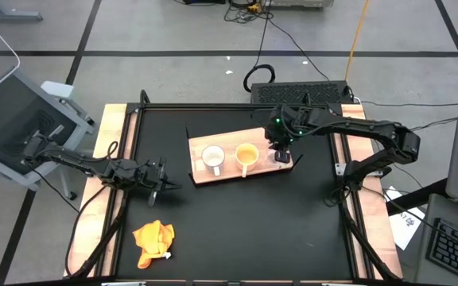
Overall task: Stack small to large cups/mugs on shelf
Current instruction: Put the transparent mug on the shelf, then return To Home Position
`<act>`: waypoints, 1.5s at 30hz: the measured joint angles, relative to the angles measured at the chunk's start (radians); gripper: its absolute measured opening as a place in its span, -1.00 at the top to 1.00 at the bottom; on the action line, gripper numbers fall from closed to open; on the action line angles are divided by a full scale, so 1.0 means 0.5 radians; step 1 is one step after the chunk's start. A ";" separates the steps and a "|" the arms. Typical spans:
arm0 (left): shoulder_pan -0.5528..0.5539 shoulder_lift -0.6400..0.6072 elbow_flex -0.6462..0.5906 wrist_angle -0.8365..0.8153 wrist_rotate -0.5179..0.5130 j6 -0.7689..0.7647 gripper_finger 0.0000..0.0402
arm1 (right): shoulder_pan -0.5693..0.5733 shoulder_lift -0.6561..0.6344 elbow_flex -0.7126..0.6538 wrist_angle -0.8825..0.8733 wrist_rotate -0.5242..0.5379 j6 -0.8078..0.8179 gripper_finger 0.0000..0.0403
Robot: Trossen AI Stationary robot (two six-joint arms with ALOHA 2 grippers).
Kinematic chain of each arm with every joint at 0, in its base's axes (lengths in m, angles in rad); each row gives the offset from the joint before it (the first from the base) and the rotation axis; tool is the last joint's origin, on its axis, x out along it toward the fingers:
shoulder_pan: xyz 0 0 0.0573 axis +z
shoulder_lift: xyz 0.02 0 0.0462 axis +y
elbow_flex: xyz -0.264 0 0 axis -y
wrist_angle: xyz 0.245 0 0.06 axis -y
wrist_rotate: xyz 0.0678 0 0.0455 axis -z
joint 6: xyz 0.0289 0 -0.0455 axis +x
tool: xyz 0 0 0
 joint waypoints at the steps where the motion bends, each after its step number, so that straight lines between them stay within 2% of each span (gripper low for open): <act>1: 0.000 0.000 0.000 0.001 0.000 -0.005 0.95 | 0.000 -0.002 0.000 0.005 0.000 0.008 0.50; 11: 0.000 0.000 0.000 0.004 0.000 -0.012 0.95 | -0.047 -0.012 0.000 0.003 0.006 0.019 0.05; 16: 0.000 0.000 0.000 0.004 0.000 -0.012 0.95 | -0.056 -0.093 0.037 -0.037 0.010 0.000 -0.04; 22: 0.001 0.000 0.000 0.044 -0.002 -0.060 0.95 | -0.051 -0.321 0.093 -0.051 0.010 0.000 -0.04; 27: 0.001 0.001 0.000 0.092 -0.002 -0.077 0.95 | -0.019 -0.585 0.096 -0.080 0.005 0.063 0.05; 30: 0.001 0.000 0.000 0.099 -0.003 0.060 0.95 | 0.008 -0.750 0.097 -0.132 0.001 0.112 0.18; 35: 0.001 0.001 0.000 0.110 -0.031 0.157 0.98 | 0.073 -0.980 0.096 -0.223 -0.004 0.234 0.61; 38: 0.000 0.001 0.000 0.085 0.026 0.194 0.99 | 0.131 -1.107 0.055 -0.251 -0.008 0.314 0.91; 42: -0.013 0.001 0.000 0.124 -0.058 0.241 0.99 | 0.204 -1.273 -0.064 -0.279 -0.004 0.397 0.95; 45: -0.028 0.000 0.000 0.134 -0.040 0.266 0.99 | 0.240 -1.396 -0.178 -0.254 0.001 0.426 0.99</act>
